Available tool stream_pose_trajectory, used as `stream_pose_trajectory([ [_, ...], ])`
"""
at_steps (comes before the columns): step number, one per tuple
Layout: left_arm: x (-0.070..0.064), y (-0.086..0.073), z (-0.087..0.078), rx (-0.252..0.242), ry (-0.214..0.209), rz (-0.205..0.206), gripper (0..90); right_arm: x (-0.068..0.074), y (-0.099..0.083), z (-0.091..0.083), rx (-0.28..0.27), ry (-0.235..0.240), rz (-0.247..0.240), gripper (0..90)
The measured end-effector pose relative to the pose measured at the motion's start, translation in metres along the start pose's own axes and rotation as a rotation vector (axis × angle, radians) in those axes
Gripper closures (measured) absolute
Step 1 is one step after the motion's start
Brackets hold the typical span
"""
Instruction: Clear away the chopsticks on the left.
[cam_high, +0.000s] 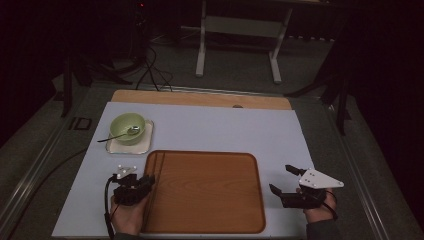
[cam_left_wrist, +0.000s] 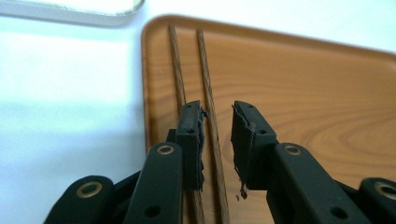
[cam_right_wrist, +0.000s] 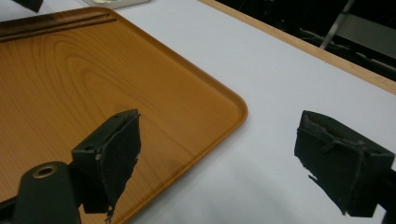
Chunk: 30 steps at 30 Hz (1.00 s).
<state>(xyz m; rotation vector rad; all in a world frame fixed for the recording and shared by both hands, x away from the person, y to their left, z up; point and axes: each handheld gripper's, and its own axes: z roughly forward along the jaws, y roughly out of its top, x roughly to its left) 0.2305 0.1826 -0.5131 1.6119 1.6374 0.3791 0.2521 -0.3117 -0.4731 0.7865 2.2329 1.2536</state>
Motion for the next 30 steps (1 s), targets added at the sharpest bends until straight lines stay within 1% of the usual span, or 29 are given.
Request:
stream_pose_trajectory([
  [2, 0.002, 0.003, -0.004, -0.019, -0.010, -0.010, 73.4, 0.000, 0.000, 0.000, 0.000, -0.002, 0.000, 14.1],
  [6, 0.005, 0.009, -0.011, -0.048, -0.017, -0.007, 71.8, 0.000, 0.000, 0.000, 0.001, -0.002, 0.000, 14.1],
  [7, 0.006, 0.010, -0.012, -0.051, -0.014, -0.003, 71.3, 0.000, 0.000, 0.000, 0.000, -0.002, 0.000, 14.1],
  [12, 0.008, 0.017, -0.018, -0.054, -0.008, -0.012, 71.3, 0.000, 0.000, 0.000, 0.000, -0.002, 0.001, 14.1],
  [19, 0.010, 0.028, -0.026, -0.069, 0.005, 0.025, 70.0, 0.000, 0.000, 0.000, -0.001, -0.003, 0.000, 14.1],
  [23, 0.012, 0.031, -0.027, -0.074, -0.012, 0.064, 69.6, 0.000, 0.000, 0.000, 0.001, -0.002, 0.002, 14.1],
  [27, 0.016, 0.035, -0.029, -0.092, -0.032, 0.097, 68.5, 0.000, 0.000, 0.000, 0.002, 0.000, 0.001, 14.1],
  [29, 0.018, 0.038, -0.029, -0.099, -0.046, 0.118, 68.2, 0.000, 0.000, 0.000, 0.002, 0.000, 0.002, 14.1],
  [30, 0.020, 0.038, -0.030, -0.101, -0.047, 0.132, 67.8, 0.000, 0.000, 0.000, 0.001, -0.001, 0.001, 14.1],
])
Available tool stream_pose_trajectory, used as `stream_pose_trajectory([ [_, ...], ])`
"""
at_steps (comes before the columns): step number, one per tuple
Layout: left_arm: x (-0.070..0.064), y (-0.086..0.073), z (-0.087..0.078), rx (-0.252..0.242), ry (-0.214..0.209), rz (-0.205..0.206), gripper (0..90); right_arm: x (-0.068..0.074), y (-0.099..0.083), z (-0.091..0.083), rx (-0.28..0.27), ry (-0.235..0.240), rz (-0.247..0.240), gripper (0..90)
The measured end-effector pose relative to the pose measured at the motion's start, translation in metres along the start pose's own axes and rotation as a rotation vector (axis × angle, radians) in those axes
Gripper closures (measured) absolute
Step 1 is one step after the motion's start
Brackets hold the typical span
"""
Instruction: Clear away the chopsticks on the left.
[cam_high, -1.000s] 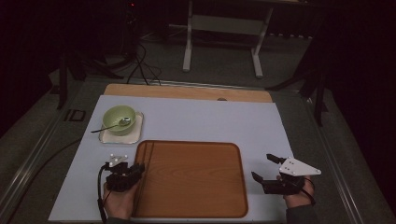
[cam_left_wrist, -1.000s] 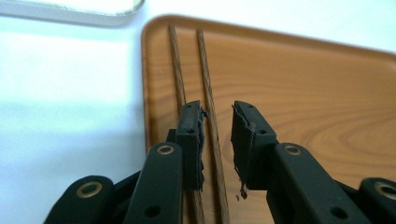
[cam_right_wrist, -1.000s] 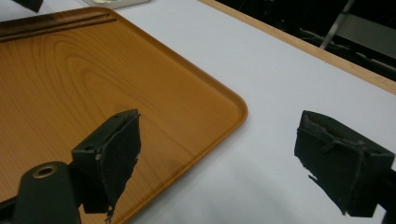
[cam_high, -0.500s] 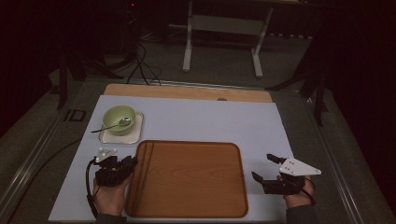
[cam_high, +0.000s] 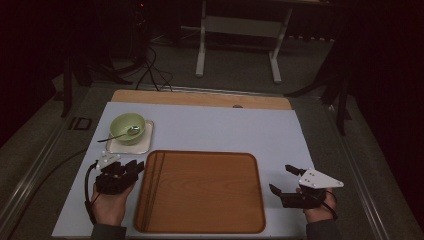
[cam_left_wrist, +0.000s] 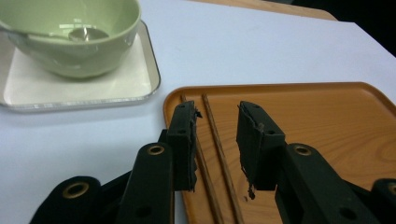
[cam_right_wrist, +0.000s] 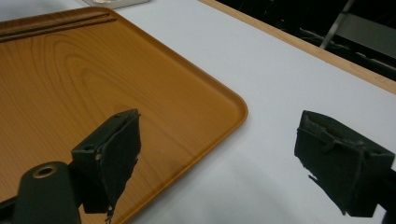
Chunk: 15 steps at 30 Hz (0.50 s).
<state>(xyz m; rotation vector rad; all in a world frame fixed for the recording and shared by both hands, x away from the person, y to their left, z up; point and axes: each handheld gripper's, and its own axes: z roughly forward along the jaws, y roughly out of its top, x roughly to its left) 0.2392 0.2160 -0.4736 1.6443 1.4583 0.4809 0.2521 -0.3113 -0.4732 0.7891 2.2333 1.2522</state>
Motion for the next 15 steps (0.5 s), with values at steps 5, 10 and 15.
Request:
stream_pose_trajectory([
  [5, 0.007, 0.002, -0.001, -0.005, -0.020, 0.049, 66.4, 0.000, 0.000, 0.000, 0.000, 0.000, 0.001, 14.1],
  [10, 0.010, 0.005, 0.002, 0.003, -0.058, 0.118, 65.3, -0.001, 0.000, 0.000, -0.001, -0.001, 0.001, 14.1],
  [15, 0.010, 0.011, 0.001, 0.002, -0.087, 0.181, 64.6, -0.001, 0.000, -0.001, -0.003, -0.004, 0.001, 14.1],
])
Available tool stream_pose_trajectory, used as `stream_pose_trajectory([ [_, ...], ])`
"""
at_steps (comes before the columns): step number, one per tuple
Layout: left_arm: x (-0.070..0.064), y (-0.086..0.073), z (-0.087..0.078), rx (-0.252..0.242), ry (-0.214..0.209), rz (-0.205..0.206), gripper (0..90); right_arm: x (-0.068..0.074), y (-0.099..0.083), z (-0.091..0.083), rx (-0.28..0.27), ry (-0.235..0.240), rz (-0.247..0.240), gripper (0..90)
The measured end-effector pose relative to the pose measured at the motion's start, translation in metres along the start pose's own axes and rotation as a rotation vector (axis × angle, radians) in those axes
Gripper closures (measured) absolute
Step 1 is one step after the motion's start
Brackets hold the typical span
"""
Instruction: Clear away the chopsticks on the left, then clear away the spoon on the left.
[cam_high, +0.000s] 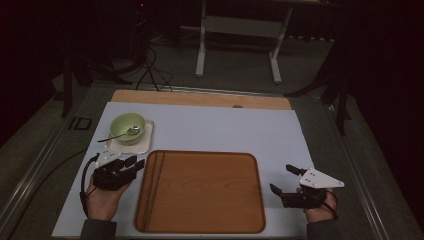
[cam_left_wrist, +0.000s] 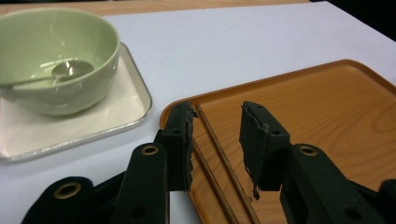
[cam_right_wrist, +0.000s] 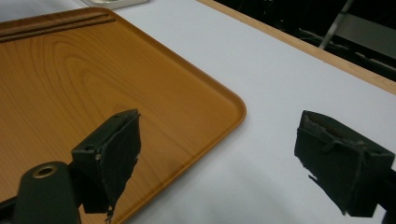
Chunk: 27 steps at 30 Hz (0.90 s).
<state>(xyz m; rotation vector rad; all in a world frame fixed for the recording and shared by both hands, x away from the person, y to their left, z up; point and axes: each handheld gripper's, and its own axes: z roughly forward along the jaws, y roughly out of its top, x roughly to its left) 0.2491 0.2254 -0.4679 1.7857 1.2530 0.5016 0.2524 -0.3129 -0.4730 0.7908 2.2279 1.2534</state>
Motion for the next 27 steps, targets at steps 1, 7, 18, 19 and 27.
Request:
stream_pose_trajectory([
  [1, 0.000, 0.001, 0.000, -0.001, -0.002, 0.007, 64.6, 0.000, 0.000, 0.000, -0.001, 0.000, -0.001, 14.1],
  [7, 0.003, 0.003, 0.003, 0.011, 0.005, 0.037, 63.9, 0.000, 0.000, 0.000, 0.000, -0.001, -0.001, 14.1],
  [18, 0.013, 0.004, 0.008, 0.017, 0.040, 0.061, 59.8, 0.000, 0.000, 0.000, 0.004, -0.002, -0.002, 14.1],
  [19, 0.013, 0.004, 0.008, 0.018, 0.044, 0.059, 59.4, 0.000, 0.000, 0.000, 0.005, -0.003, -0.004, 14.1],
  [27, 0.021, 0.003, 0.011, 0.020, 0.072, 0.050, 56.7, 0.001, 0.000, 0.000, 0.008, -0.004, -0.008, 14.1],
])
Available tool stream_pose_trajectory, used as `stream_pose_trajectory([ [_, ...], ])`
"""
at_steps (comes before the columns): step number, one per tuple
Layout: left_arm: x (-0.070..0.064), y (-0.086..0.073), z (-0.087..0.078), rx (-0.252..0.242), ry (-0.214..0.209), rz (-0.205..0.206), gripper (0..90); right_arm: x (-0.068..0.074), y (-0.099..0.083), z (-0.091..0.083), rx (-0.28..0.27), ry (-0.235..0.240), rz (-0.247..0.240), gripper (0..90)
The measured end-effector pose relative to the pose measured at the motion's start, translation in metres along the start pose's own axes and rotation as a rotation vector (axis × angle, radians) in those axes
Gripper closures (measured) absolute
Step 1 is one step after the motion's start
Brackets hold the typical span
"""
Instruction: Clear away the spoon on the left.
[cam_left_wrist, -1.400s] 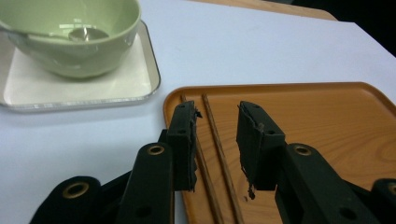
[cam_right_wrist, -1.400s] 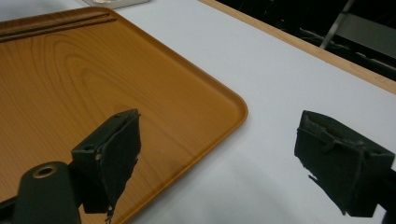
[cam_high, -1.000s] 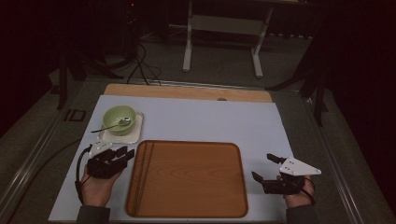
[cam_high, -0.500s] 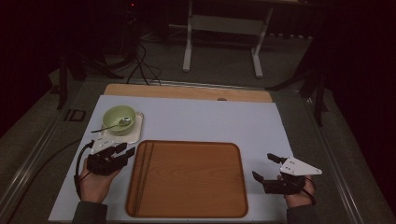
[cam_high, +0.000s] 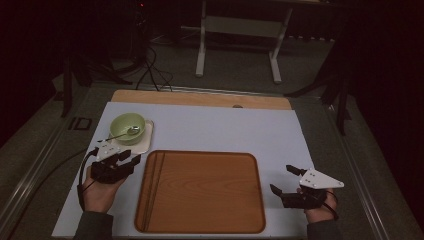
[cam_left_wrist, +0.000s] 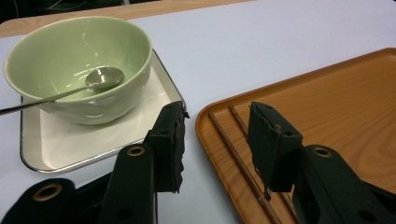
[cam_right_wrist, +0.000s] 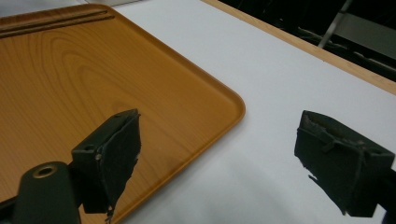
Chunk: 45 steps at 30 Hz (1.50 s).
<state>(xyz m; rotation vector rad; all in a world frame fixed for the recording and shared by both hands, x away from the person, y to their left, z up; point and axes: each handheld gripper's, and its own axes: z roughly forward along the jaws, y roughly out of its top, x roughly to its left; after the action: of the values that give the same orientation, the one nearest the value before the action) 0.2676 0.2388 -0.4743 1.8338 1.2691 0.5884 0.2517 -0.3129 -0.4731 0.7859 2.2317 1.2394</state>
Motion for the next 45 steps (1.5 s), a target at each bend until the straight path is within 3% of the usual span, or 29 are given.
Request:
stream_pose_trajectory([
  [7, 0.009, -0.002, 0.007, 0.013, 0.029, -0.026, 54.1, 0.000, 0.000, 0.000, 0.003, 0.001, -0.002, 14.1],
  [15, 0.020, -0.004, 0.015, 0.027, 0.094, -0.043, 44.7, 0.000, 0.000, -0.001, 0.004, -0.001, -0.002, 14.1],
  [30, 0.040, 0.000, 0.019, -0.004, 0.141, -0.081, 43.2, 0.000, 0.000, 0.000, 0.005, 0.000, -0.001, 14.1],
  [45, 0.066, 0.000, 0.028, 0.019, 0.205, -0.138, 43.3, 0.000, 0.000, 0.001, 0.007, 0.002, -0.003, 14.1],
])
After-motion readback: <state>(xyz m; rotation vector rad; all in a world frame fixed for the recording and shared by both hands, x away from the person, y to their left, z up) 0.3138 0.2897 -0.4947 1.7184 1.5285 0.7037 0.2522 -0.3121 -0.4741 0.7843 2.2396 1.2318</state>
